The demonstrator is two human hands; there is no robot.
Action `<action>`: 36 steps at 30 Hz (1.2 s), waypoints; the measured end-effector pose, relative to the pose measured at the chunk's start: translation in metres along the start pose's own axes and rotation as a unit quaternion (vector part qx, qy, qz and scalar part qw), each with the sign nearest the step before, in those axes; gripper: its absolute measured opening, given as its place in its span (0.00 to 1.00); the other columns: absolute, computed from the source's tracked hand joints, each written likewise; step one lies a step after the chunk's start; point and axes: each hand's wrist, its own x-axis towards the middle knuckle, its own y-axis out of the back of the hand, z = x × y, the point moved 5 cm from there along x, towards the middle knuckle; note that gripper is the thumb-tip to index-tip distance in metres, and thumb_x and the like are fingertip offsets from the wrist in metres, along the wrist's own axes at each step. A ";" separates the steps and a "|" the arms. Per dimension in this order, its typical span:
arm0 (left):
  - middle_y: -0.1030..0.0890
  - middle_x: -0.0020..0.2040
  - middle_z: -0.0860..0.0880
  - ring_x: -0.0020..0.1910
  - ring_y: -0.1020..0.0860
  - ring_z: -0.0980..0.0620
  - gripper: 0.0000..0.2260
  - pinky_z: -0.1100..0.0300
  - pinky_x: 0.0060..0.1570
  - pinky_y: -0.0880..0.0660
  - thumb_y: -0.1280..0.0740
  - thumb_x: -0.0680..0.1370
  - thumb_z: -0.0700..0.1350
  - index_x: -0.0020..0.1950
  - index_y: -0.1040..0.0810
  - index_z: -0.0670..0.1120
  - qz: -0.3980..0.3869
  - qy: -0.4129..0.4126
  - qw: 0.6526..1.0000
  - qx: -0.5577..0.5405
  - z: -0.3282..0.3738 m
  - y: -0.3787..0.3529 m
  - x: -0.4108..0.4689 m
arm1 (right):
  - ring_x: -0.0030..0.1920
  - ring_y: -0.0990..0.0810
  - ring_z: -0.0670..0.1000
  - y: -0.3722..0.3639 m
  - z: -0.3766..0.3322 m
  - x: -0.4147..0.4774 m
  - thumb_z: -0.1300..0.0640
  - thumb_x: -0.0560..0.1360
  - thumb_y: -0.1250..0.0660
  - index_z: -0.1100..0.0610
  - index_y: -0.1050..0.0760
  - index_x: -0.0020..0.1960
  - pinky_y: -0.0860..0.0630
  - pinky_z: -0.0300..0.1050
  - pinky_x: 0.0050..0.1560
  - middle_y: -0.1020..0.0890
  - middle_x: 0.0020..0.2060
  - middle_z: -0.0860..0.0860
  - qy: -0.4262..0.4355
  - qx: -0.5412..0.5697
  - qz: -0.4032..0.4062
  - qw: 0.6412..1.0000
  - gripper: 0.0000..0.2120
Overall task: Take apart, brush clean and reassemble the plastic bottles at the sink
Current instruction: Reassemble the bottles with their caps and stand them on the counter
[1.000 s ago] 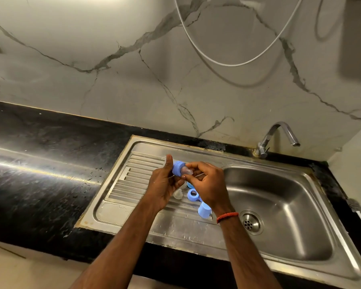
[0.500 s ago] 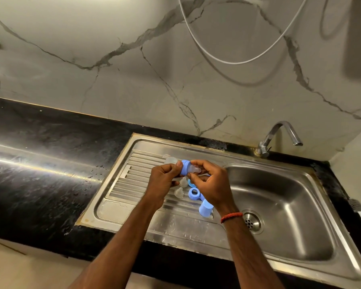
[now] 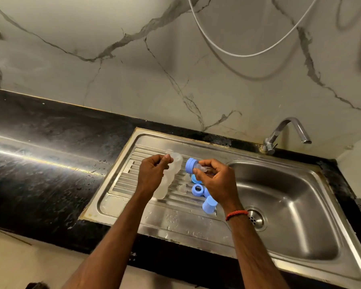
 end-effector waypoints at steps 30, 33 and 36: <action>0.16 0.52 0.48 0.45 0.19 0.51 0.27 0.60 0.42 0.23 0.20 0.66 0.59 0.58 0.19 0.46 -0.029 -0.067 0.939 0.337 -0.034 0.030 0.001 | 0.45 0.18 0.43 -0.029 0.004 0.005 0.63 0.75 0.29 0.56 0.19 0.58 0.24 0.28 0.46 0.16 0.48 0.49 -0.019 -0.048 -0.029 0.998 0.13; 0.16 0.45 0.50 0.39 0.18 0.53 0.24 0.61 0.36 0.21 0.28 0.70 0.62 0.58 0.20 0.48 0.024 -0.103 0.961 0.257 -0.018 0.040 0.000 | 0.46 0.17 0.46 -0.026 0.004 0.005 0.65 0.75 0.30 0.57 0.19 0.58 0.21 0.32 0.48 0.16 0.48 0.50 -0.030 -0.027 -0.028 0.999 0.13; 0.18 0.43 0.52 0.41 0.17 0.51 0.16 0.63 0.34 0.19 0.31 0.78 0.53 0.61 0.22 0.47 0.040 -0.101 0.986 0.129 -0.006 0.039 -0.002 | 0.46 0.16 0.50 -0.024 0.003 0.004 0.66 0.74 0.30 0.55 0.19 0.57 0.18 0.43 0.46 0.16 0.47 0.50 -0.056 0.013 -0.037 0.998 0.13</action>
